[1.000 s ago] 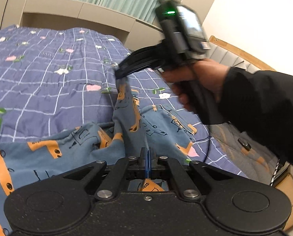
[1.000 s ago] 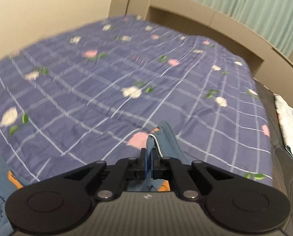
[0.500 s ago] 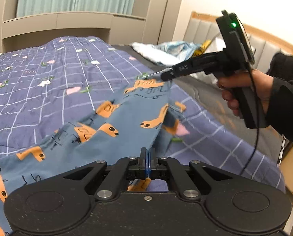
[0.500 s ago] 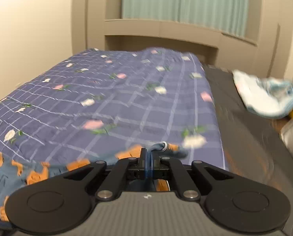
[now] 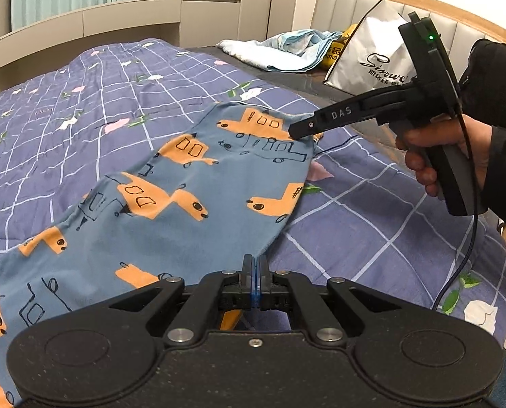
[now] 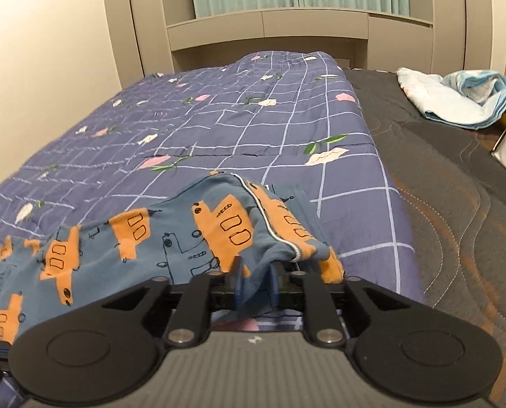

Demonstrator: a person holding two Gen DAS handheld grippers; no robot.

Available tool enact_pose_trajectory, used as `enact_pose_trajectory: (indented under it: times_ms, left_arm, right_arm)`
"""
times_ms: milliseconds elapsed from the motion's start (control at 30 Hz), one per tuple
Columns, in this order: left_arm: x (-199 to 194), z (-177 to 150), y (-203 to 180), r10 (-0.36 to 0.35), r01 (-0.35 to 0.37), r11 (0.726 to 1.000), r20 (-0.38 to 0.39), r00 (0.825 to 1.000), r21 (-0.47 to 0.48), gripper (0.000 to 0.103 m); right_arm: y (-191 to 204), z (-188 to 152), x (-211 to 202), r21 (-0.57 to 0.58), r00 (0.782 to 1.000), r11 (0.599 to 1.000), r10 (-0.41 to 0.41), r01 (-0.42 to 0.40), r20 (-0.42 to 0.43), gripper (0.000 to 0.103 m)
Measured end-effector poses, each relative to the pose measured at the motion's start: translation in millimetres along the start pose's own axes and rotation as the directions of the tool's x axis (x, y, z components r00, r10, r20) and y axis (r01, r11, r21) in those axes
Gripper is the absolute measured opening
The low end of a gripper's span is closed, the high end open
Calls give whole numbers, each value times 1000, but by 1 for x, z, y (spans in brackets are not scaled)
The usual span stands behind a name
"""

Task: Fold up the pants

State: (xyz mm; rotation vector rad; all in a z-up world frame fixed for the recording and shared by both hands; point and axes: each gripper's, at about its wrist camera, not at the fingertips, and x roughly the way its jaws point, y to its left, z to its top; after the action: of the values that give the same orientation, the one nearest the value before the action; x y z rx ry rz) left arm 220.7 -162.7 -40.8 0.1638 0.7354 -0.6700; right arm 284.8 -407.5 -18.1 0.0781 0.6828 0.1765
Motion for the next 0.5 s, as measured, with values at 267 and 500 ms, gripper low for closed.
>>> enact_pose_trajectory:
  times_ms: [267, 500]
  left_arm:
    - [3, 2, 0, 5, -5, 1000, -14, 1000, 2, 0]
    - [2, 9, -2, 23, -23, 1000, 12, 1000, -10, 0]
  right_arm:
    - [-36, 3, 14, 225, 998, 972, 65, -68, 22, 46]
    - [-44, 15, 17, 267, 997, 963, 11, -32, 80, 11]
